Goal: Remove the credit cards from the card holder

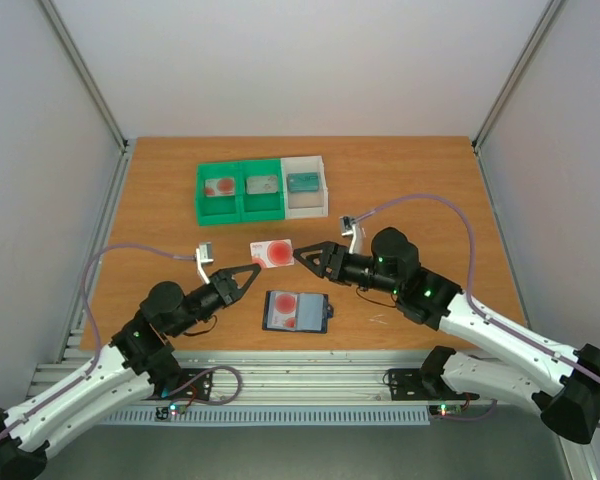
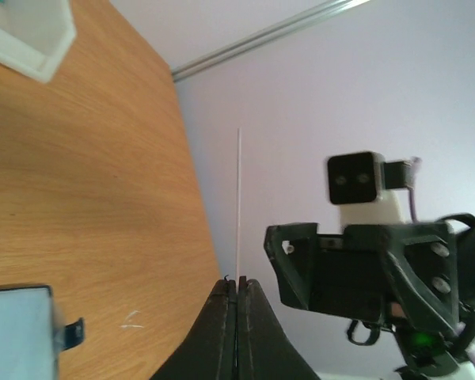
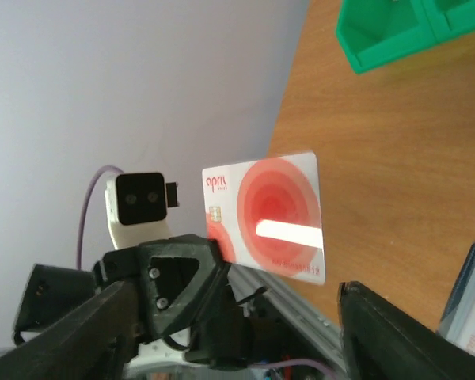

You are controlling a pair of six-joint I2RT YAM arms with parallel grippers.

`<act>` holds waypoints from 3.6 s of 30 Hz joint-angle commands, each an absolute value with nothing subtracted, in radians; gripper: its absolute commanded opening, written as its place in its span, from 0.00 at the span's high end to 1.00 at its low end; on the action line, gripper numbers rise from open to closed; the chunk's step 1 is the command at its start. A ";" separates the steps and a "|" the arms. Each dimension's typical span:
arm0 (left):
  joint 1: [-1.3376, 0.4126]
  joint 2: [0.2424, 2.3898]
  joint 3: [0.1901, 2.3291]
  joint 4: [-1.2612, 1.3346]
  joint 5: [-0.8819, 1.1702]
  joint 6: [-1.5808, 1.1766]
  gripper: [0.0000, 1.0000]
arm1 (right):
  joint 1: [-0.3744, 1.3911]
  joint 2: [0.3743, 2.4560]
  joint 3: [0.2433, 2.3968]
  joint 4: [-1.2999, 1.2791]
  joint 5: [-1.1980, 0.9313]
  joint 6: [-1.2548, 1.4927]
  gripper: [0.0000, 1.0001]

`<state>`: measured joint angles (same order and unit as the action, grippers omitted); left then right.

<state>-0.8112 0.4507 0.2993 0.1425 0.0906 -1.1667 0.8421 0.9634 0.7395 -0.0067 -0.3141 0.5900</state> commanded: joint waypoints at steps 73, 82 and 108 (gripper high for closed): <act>-0.036 1.940 1.392 -0.251 0.263 -0.468 1.00 | 0.844 0.910 0.845 -0.426 -0.287 0.262 0.02; -0.037 2.004 1.453 -0.273 0.230 -0.477 0.94 | 0.843 0.919 0.849 -0.437 -0.275 0.255 0.02; -0.037 1.878 1.505 -0.476 0.215 -0.479 0.39 | 0.844 0.893 0.879 -0.532 -0.210 0.295 0.01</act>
<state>-0.0402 1.9671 1.4902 -0.4191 0.1959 -0.4824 0.8421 0.9051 0.8330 -0.4740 -0.2607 0.2634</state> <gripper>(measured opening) 0.540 0.986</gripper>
